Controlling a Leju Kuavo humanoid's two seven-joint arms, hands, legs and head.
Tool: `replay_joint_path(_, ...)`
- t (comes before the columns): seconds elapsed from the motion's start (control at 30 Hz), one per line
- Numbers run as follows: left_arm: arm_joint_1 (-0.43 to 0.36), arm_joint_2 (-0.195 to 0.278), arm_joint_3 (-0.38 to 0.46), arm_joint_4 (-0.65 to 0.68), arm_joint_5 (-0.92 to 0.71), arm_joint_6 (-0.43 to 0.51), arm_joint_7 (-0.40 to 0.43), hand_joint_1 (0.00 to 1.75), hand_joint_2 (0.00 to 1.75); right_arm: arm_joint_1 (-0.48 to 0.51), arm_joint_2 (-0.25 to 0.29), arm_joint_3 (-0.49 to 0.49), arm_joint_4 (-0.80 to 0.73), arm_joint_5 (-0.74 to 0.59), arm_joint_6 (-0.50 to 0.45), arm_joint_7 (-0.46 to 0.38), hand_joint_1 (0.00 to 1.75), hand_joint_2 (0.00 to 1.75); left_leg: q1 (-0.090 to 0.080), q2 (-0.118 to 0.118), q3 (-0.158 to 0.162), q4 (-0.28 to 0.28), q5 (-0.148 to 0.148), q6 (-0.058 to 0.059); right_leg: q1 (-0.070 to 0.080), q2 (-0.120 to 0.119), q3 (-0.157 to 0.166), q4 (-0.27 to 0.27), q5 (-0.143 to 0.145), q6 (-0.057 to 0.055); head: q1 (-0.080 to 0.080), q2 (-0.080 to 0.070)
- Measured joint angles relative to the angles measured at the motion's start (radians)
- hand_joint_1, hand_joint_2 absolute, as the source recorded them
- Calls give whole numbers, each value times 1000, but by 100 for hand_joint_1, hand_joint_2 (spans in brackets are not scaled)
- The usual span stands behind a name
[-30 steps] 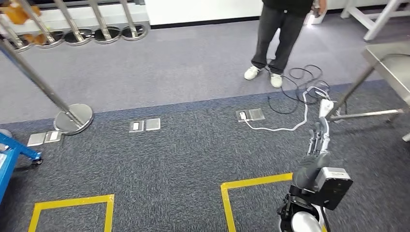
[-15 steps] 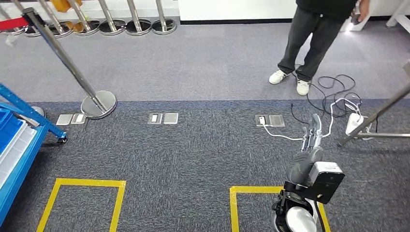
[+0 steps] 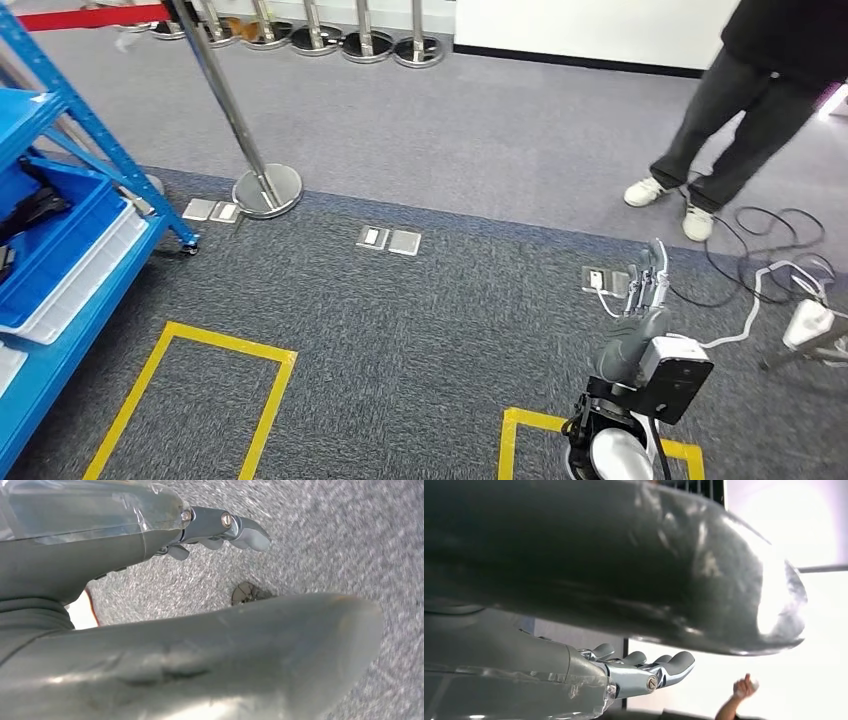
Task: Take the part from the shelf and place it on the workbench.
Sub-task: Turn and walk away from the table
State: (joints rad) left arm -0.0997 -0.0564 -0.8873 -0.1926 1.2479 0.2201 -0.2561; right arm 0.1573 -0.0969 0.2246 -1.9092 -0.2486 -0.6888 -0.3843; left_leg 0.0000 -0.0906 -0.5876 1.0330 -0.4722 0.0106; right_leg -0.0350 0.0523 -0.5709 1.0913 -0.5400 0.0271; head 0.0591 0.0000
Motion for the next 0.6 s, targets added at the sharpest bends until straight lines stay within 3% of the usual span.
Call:
replay_joint_path(0.07, -1, 1, 0, 1, 1, -2, 1, 0, 0, 3, 0, 0, 1, 1, -1, 1, 0, 0, 2, -23, -15, 16, -4, -13, -2, 37, 9, -27, -1, -5, -1, 0)
replay_joint_path(0.13, 1, 2, 0, 1, 1, -4, 1, 0, 0, 5, 0, 0, 1, 4, -2, 2, 0, 0, 5, -44, -25, 20, -1, -23, 0, 22, 7, -27, 0, -20, -4, 0)
replay_joint_path(0.2, 4, 2, 0, 1, 0, -8, 1, 0, 0, 6, 1, -1, 1, 10, -2, 2, 0, 0, 4, -16, -36, 47, -15, -30, 0, -4, 12, -32, 3, -31, -10, 0)
replay_joint_path(0.27, 2, 3, 0, 1, -2, -11, 0, 0, 0, 11, 1, -1, 0, 14, -2, 1, 0, 0, 2, 49, -82, 147, -66, -37, 5, -33, 17, -35, 2, -39, -21, 0)
replay_joint_path(0.3, 1, 3, 0, 1, -3, -12, 0, 0, 0, 15, 2, -2, 0, 16, -3, 1, 0, 0, 2, 70, -115, 215, -96, -40, 9, -50, 18, -35, 0, -42, -24, 0)
replay_joint_path(0.33, 0, 3, 0, 1, -4, -13, 0, 0, 0, 19, 2, -2, 0, 17, -3, 1, 0, 0, 3, 79, -146, 275, -118, -41, 13, -66, 19, -35, -2, -45, -25, 0)
replay_joint_path(0.37, 1, 3, 0, 1, -4, -14, 0, 0, 0, 22, 2, -3, 0, 18, -1, 1, 0, 0, 4, 82, -161, 304, -121, -39, 16, -81, 20, -35, -4, -47, -25, 0)
replay_joint_path(0.4, 2, 3, 0, 1, -5, -14, 0, 0, 0, 25, 3, -5, 0, 21, 4, 1, 0, 0, 3, 84, -157, 295, -107, -35, 18, -95, 23, -35, -7, -49, -25, 0)
replay_joint_path(0.43, 3, 3, 0, 1, -5, -15, 0, 0, 0, 27, 5, -6, 0, 25, 12, 1, 0, 0, 0, 88, -132, 247, -75, -29, 20, -108, 27, -35, -11, -50, -25, 0)
replay_joint_path(0.5, 3, 4, 0, 1, -4, -15, 0, 0, 0, 31, 9, -9, 0, 33, 31, 1, 0, 0, -14, 123, -60, 106, -18, -11, 23, -131, 39, -37, -20, -49, -24, 0)
replay_joint_path(0.57, 1, 5, 0, 1, -2, -15, 0, 0, 0, 33, 14, -14, 0, 37, 44, 1, 0, 0, -29, 153, -24, 30, -3, 2, 23, -150, 47, -41, -25, -45, -25, 0)
replay_joint_path(0.6, 1, 6, 0, 2, -2, -15, -2, 0, 0, 34, 16, -16, 0, 38, 48, 2, 0, 0, -34, 152, -22, 24, -6, 6, 23, -160, 50, -45, -26, -42, -25, 0)
